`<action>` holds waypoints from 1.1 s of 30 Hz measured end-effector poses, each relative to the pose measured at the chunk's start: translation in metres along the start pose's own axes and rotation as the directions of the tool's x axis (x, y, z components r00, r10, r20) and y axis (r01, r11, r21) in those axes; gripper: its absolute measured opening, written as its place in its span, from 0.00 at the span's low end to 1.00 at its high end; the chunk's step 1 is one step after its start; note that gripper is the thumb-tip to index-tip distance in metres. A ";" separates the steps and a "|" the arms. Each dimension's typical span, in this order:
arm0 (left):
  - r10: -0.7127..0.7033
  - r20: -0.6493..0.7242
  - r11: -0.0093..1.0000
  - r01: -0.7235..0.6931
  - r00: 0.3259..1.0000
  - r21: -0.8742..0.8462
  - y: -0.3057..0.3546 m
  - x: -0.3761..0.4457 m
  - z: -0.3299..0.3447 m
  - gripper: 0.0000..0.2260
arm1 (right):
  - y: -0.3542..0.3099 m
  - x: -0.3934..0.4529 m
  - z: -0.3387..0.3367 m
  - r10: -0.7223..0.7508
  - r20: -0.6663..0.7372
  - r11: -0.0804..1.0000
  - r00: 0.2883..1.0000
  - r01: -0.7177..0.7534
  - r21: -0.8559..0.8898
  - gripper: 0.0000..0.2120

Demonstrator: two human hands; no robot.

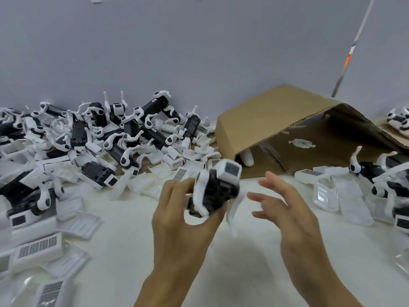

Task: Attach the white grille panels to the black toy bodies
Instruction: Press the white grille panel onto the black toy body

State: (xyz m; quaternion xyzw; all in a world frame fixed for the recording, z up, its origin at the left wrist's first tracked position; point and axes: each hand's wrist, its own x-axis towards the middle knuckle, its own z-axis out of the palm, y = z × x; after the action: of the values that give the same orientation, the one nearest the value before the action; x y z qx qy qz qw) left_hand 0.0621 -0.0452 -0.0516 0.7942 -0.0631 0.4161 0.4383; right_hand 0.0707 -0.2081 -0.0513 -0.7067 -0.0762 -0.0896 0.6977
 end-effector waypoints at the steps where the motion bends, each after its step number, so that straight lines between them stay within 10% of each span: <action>1: 0.081 -0.009 0.991 -0.080 0.997 0.103 -0.002 -0.002 0.000 0.21 | -0.001 -0.002 -0.001 -0.050 -0.014 0.998 0.999 0.051 0.023 0.13; 8: 0.204 0.058 0.922 -0.212 0.977 0.324 0.003 -0.017 0.011 0.07 | -0.001 -0.025 0.016 -0.189 0.153 0.941 0.970 0.223 -0.255 0.39; 16: 0.129 0.227 0.981 -0.158 0.965 0.114 0.009 -0.017 0.007 0.11 | -0.005 -0.022 0.012 -0.222 0.160 0.957 0.962 0.247 -0.155 0.29; 24: -0.028 0.547 0.884 0.276 0.837 -0.377 0.010 -0.005 -0.005 0.18 | -0.012 -0.005 -0.005 -0.014 0.246 0.980 0.969 -0.036 0.195 0.28; 29: -0.164 0.785 0.562 0.711 0.597 -0.423 0.001 0.014 -0.016 0.20 | -0.011 0.001 -0.011 0.054 0.319 0.954 0.946 -0.143 0.262 0.30; 33: -0.226 0.809 0.544 0.759 0.543 -0.358 0.001 0.013 -0.018 0.22 | -0.013 0.005 -0.005 0.236 0.250 0.927 0.939 -0.295 0.232 0.32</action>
State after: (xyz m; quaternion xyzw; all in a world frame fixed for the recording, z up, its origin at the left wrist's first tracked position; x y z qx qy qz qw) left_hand 0.0589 -0.0291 -0.0367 0.6462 -0.1177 -0.1160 0.7451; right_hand 0.0723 -0.2134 -0.0378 -0.6160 -0.0666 0.0951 0.7792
